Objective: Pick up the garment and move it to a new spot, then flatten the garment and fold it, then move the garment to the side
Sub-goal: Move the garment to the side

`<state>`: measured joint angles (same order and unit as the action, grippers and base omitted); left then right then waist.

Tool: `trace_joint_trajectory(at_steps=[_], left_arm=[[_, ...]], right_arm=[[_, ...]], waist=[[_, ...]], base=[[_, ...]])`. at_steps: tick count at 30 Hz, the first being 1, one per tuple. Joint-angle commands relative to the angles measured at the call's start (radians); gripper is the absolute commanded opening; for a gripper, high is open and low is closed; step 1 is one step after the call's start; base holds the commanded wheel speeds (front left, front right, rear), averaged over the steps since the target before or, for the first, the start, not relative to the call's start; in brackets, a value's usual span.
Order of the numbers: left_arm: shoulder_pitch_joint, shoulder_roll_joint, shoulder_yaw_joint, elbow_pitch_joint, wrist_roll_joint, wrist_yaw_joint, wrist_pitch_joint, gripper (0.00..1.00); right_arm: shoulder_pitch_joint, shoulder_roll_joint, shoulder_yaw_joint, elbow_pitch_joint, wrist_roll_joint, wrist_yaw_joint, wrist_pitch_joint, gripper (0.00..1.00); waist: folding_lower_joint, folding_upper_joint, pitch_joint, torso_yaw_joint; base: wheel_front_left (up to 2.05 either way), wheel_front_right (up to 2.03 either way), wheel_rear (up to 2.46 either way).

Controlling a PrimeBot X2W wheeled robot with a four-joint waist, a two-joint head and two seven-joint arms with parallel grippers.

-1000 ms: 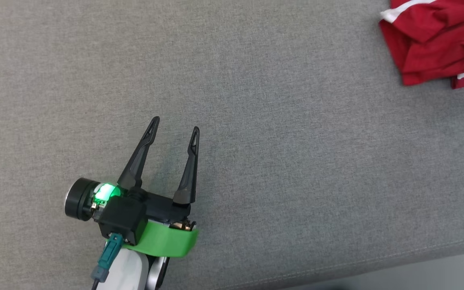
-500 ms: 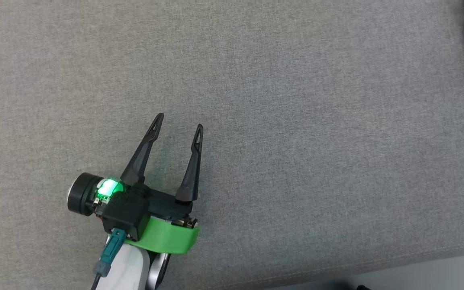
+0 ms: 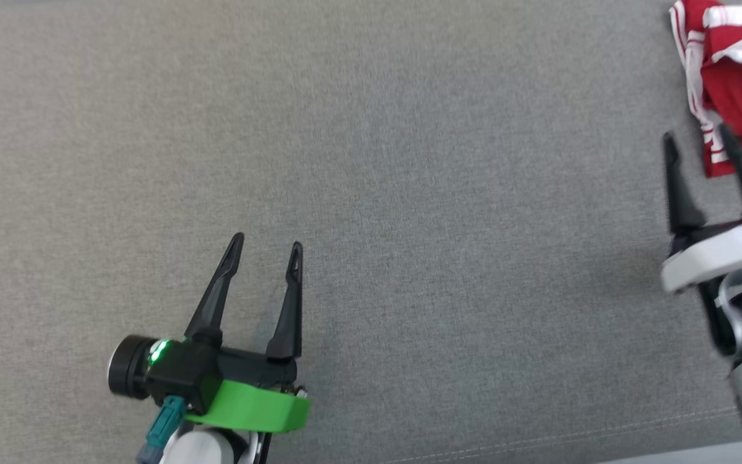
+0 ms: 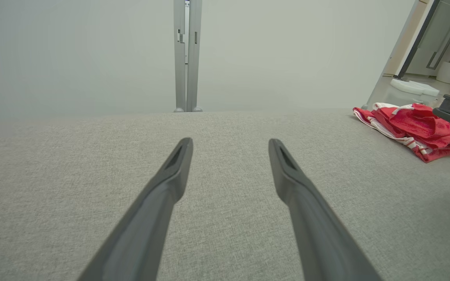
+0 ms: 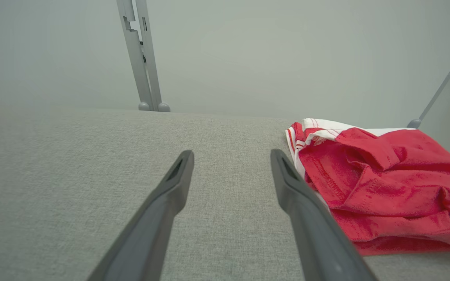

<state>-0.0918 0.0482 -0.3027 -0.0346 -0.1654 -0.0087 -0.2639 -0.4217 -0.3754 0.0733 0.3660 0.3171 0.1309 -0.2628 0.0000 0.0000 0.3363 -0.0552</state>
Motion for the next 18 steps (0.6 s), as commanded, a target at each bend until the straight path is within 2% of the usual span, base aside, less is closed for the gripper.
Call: trace_joint_trajectory(at_steps=[1, 10, 18], left_arm=[[0.026, 0.005, 0.009, 0.003, -0.011, 0.009, 0.000, 1.00], [0.136, 0.004, 0.073, -0.005, -0.072, 0.050, 0.000, 1.00], [0.207, 0.004, 0.098, -0.026, -0.059, 0.031, 0.000, 1.00]], right_arm=[[0.046, 0.024, 0.005, -0.030, 0.005, 0.000, -0.002, 1.00], [0.249, 0.175, 0.043, -0.212, -0.045, 0.000, -0.002, 1.00], [0.400, 0.227, 0.015, -0.329, -0.078, 0.000, -0.002, 1.00]], waist=[[0.0000, 0.0000, -0.105, 0.014], [0.0000, 0.0000, -0.237, 0.015], [0.0000, 0.0000, -0.311, 0.023]], base=[[0.00, 0.00, 0.00], [0.00, 0.00, 0.00], [0.00, 0.00, 0.00]])
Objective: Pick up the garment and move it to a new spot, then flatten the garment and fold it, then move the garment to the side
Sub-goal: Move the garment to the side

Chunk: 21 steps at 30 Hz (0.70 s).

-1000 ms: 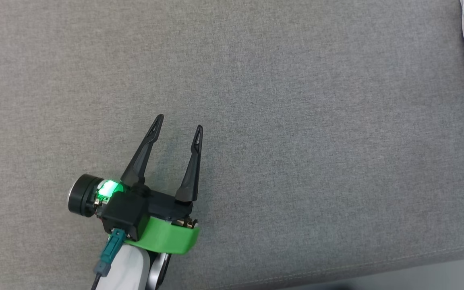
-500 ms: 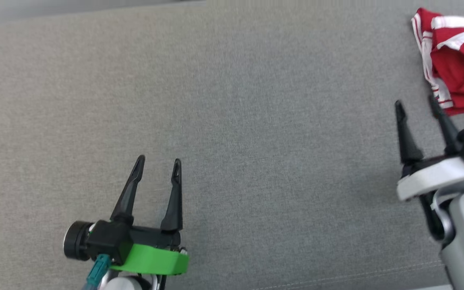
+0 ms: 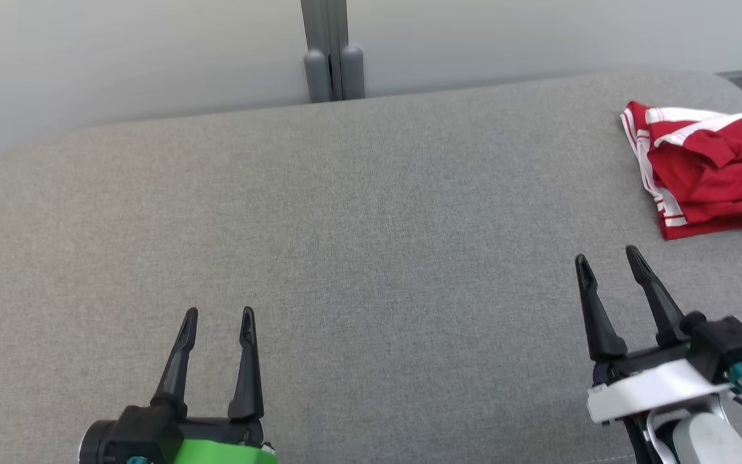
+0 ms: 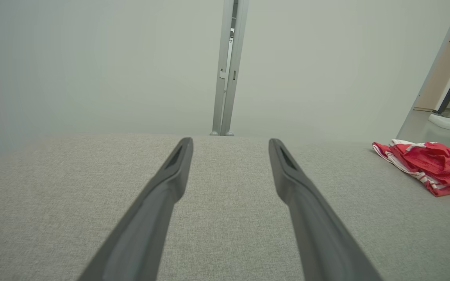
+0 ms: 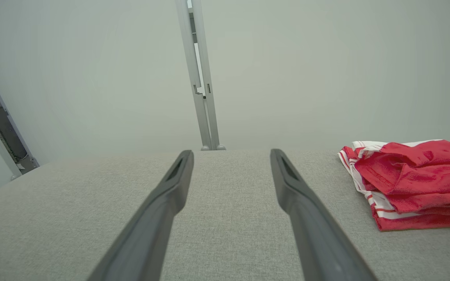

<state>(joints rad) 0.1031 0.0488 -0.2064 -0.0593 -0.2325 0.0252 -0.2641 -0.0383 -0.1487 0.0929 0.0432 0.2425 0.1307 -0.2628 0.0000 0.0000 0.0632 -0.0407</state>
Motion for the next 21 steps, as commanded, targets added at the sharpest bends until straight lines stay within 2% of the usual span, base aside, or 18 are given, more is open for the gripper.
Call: trace_joint_trajectory(at_steps=[1, 9, 21], left_arm=[[0.023, 0.004, 0.002, -0.001, 0.015, -0.007, 0.000, 1.00], [0.091, 0.004, 0.023, 0.020, 0.026, -0.008, 0.000, 1.00], [0.117, 0.003, 0.050, 0.046, 0.027, -0.017, 0.000, 1.00]], right_arm=[[0.032, 0.003, -0.007, -0.015, -0.007, 0.000, -0.002, 1.00], [0.133, 0.024, -0.022, -0.037, -0.027, 0.000, -0.002, 1.00], [0.168, 0.036, -0.026, -0.018, -0.030, 0.000, -0.002, 1.00]], waist=[[0.0000, 0.0000, -0.044, 0.010], [0.0000, 0.0000, -0.094, 0.011], [0.0000, 0.0000, -0.118, 0.020]], base=[[0.00, 0.00, 0.00], [0.00, 0.00, 0.00], [0.00, 0.00, 0.00]])
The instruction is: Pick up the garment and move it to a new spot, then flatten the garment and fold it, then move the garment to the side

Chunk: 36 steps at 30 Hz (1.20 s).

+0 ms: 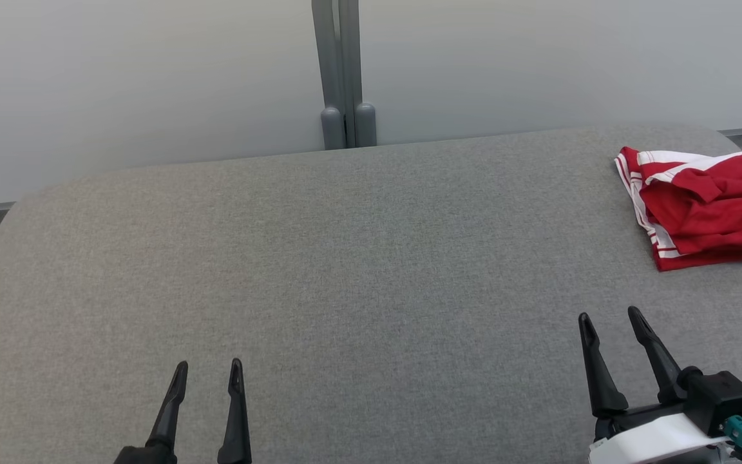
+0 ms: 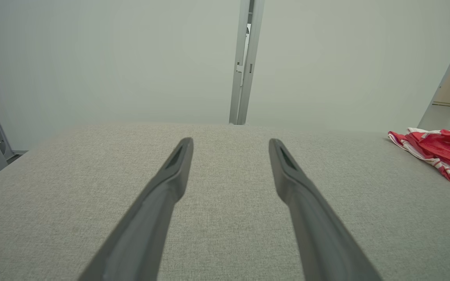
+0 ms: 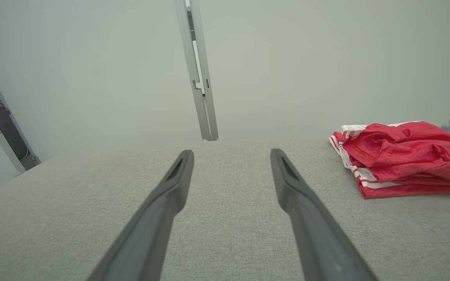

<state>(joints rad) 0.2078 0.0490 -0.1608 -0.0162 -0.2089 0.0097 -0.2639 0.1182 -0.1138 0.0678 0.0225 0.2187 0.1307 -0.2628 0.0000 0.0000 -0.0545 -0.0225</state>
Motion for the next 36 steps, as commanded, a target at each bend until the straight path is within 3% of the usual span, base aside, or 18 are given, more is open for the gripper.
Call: trace_joint_trajectory(at_steps=[1, 25, 26, 30, 36], left_arm=[[0.012, 0.003, 0.006, 0.004, 0.004, -0.002, 0.000, 1.00], [0.009, 0.003, 0.011, 0.019, 0.001, -0.007, 0.000, 1.00], [0.002, 0.000, 0.008, 0.019, 0.000, -0.008, 0.000, 0.00], [0.007, -0.001, 0.002, 0.052, -0.001, -0.007, 0.000, 0.00], [-0.011, 0.007, 0.012, 0.059, -0.118, -0.013, 0.020, 0.00]], right_arm=[[0.013, 0.001, 0.002, 0.006, -0.004, 0.000, -0.002, 1.00], [0.015, 0.005, 0.013, 0.019, -0.003, 0.000, -0.002, 1.00], [0.009, 0.004, 0.013, 0.016, 0.000, 0.000, 0.000, 0.00], [0.019, 0.010, 0.016, 0.048, 0.002, 0.000, 0.001, 0.00], [0.004, 0.008, 0.009, 0.059, 0.117, 0.000, 0.023, 0.00]], waist=[[0.0000, 0.0000, -0.001, 0.003], [0.0000, 0.0000, 0.003, 0.006], [0.0000, 0.0000, 0.004, 0.006], [0.0000, 0.0000, 0.004, 0.006], [0.0000, 0.0000, 0.006, 0.007]], base=[[0.00, 0.00, 0.00], [0.00, 0.00, 0.00], [0.00, 0.00, 0.00], [0.00, 0.00, 0.00], [0.00, 0.00, 0.00]])
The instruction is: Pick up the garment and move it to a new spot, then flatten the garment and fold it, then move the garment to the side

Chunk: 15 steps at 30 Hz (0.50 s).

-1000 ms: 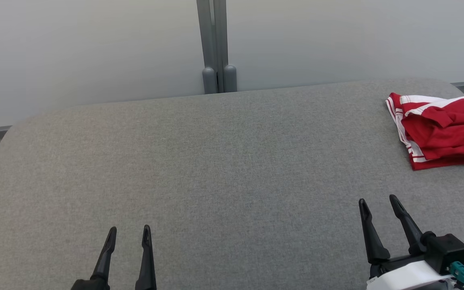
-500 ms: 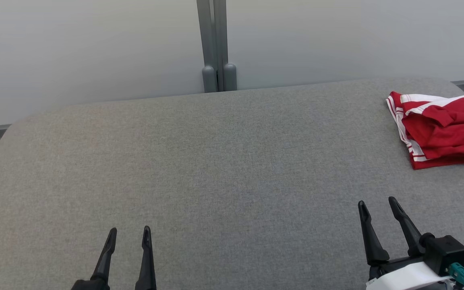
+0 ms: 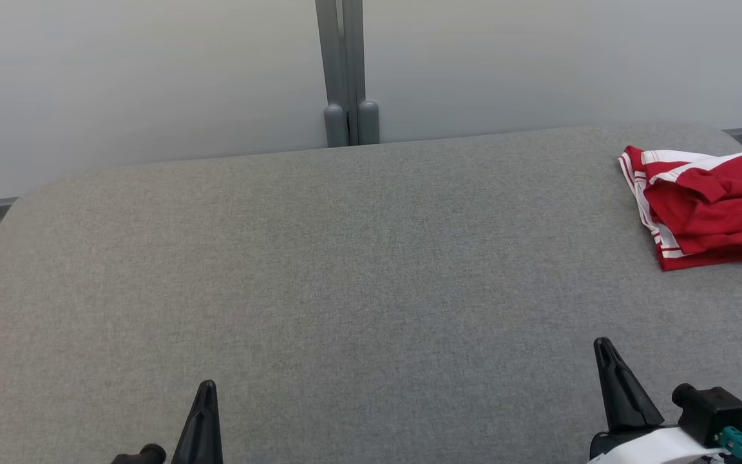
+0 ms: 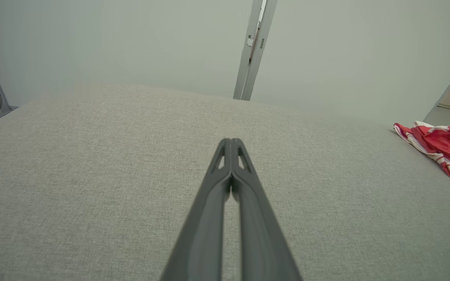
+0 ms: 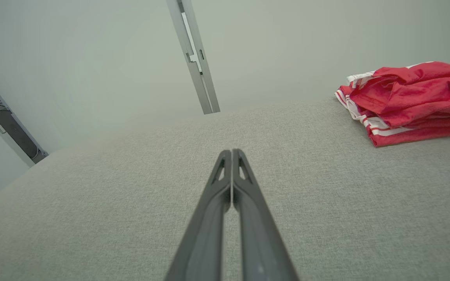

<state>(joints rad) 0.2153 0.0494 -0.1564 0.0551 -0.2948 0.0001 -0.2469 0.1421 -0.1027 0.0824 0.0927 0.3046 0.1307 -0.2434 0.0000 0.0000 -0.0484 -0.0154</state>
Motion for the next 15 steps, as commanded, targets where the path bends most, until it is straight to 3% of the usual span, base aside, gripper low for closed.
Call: trace_joint_trajectory(at_steps=[1, 15], left_arm=[[-0.024, 0.008, 0.010, -0.009, -0.055, -0.005, 0.007, 0.00], [-0.086, 0.023, 0.038, 0.036, -0.309, -0.032, 0.057, 0.00]], right_arm=[[-0.024, -0.003, -0.007, -0.009, 0.053, 0.000, 0.008, 0.00], [-0.070, -0.006, -0.026, 0.022, 0.302, 0.000, 0.060, 0.00]], waist=[[0.0000, 0.0000, 0.001, 0.000], [0.0000, 0.0000, 0.007, 0.002]], base=[[0.00, 0.00, 0.00], [0.00, 0.00, 0.00]])
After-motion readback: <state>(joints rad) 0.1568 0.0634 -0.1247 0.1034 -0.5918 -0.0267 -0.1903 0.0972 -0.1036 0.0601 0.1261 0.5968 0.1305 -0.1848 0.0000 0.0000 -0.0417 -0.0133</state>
